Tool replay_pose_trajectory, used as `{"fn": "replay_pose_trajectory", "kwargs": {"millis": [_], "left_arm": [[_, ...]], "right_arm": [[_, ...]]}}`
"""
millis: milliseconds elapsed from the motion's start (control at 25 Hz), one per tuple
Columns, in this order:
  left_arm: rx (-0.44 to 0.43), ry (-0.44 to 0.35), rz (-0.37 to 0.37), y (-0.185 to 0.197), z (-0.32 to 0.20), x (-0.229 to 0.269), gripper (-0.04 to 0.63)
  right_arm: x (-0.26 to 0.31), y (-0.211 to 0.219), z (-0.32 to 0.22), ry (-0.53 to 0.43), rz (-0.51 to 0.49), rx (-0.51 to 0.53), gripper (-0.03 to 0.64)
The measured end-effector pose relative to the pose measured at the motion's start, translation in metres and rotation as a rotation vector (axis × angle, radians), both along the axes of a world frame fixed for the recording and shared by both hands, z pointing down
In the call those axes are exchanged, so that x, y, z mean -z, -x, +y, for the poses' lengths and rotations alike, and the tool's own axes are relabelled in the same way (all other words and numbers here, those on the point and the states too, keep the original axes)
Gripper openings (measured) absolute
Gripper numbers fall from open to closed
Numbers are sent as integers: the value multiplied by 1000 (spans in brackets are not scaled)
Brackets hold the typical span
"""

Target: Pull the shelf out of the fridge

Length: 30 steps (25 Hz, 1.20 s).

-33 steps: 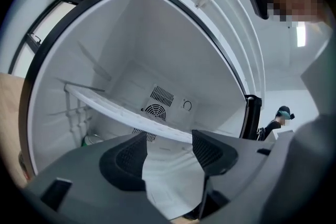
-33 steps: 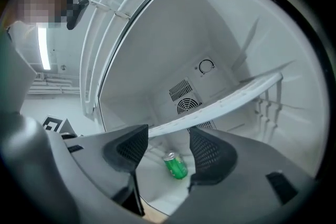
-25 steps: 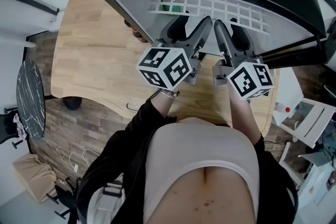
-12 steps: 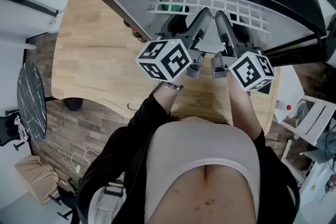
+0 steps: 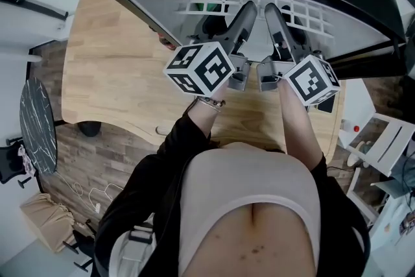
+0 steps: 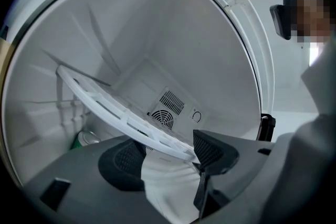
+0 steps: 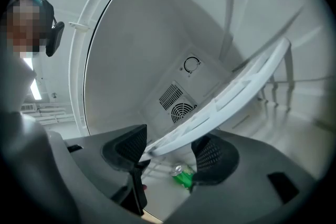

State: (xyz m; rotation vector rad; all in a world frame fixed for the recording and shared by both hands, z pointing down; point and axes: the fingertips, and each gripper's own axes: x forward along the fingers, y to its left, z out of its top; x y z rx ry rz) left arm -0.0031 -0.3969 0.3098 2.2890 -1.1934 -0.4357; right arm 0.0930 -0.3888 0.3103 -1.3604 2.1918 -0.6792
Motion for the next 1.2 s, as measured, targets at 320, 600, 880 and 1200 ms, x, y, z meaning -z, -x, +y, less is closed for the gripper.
{"fn": "replay_pose_trajectory", "kwargs": {"millis": [320,600,880,1200], "left_arm": [[-9,2,5,-5,-8,0,272],[-15,-9,-7,-6,-13,-1,272],[-16,-14,0,-8,-13,-2,255],[-21,-10,9,-7,-10,-2,241]], "right_arm": [[-1,-1,-11,6,-18,7,264],[-1,-2,-13,-5,-25,0,256],[-1,-3,-13,-6,-33,-8,227],[3,0,-10,-8,-38,-9,210]]}}
